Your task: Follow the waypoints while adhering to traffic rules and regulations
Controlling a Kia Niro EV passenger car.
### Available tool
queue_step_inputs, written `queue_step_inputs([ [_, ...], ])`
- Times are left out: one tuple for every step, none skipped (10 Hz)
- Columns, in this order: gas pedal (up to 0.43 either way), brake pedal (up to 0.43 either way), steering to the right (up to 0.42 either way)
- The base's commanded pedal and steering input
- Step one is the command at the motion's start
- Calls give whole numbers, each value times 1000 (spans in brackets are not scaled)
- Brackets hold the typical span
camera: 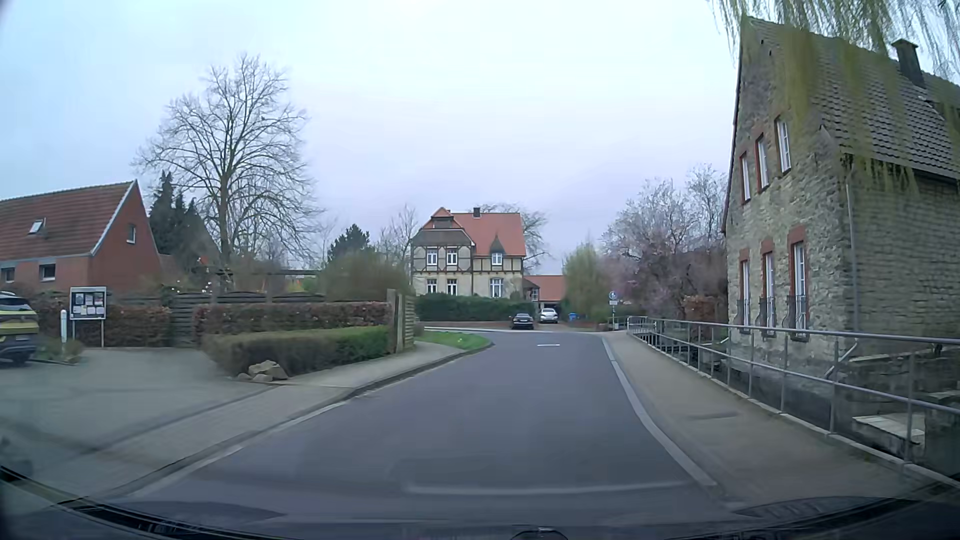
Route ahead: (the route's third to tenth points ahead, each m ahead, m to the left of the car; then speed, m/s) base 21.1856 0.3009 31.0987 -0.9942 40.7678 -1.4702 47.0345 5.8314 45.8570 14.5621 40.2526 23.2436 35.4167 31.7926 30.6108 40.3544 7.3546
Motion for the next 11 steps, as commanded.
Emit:
queue_step_inputs([
  [150,0,86],
  [150,0,82],
  [150,0,81],
  [150,0,80],
  [150,0,77],
  [150,0,69],
  [150,0,57],
  [150,0,48],
  [150,0,43],
  [150,0,38],
  [150,0,34],
])
